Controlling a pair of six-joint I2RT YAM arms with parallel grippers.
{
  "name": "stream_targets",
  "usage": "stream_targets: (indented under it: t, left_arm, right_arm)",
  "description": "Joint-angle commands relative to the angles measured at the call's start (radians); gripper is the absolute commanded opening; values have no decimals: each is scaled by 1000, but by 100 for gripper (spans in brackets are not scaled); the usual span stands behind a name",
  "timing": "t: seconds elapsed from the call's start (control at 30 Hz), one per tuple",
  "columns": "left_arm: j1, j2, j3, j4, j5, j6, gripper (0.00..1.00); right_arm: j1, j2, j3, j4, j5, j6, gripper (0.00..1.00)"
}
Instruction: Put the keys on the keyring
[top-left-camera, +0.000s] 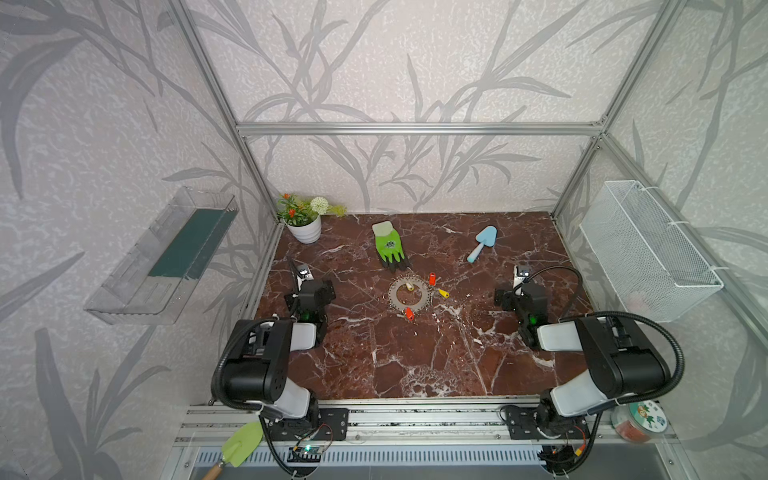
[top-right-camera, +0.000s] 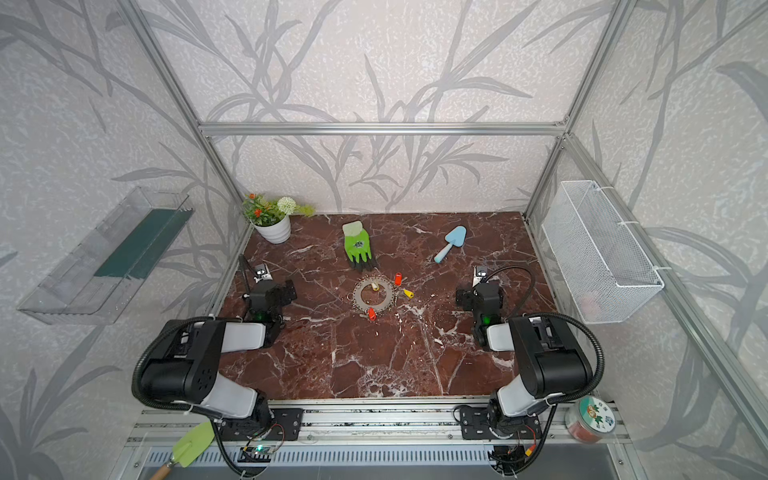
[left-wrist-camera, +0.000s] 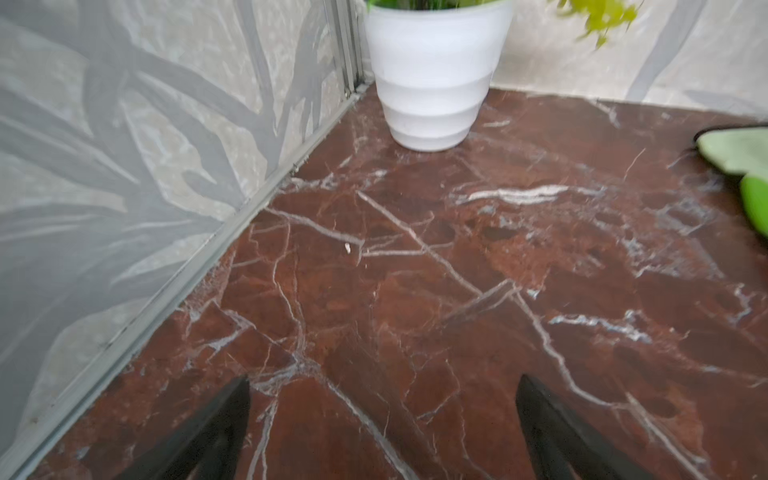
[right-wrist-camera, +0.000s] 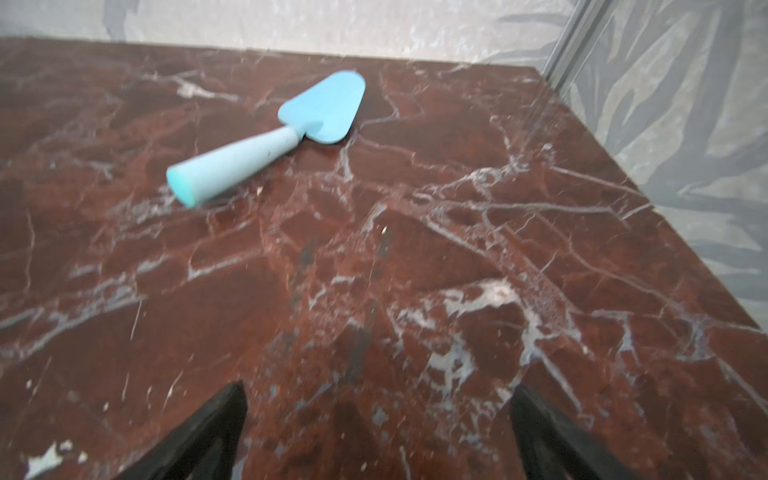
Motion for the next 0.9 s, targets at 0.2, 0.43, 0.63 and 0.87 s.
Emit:
stream_targets:
  t: [0.2,0.43,0.63,0.87]
  left_arm:
    - [12,-20,21,35,32,13,99]
    - [8,-22,16,48,26,19,99]
    - [1,-20,17,46,16,25,99]
    - [1,-17,26,35,28,30,99]
  right_arm:
    - [24,8,31,121,53,-39,99]
    - [24,12,23,145,51,-41,99]
    - [24,9,22,144,51,-40,99]
    - [23,11,22,147,52,-42,99]
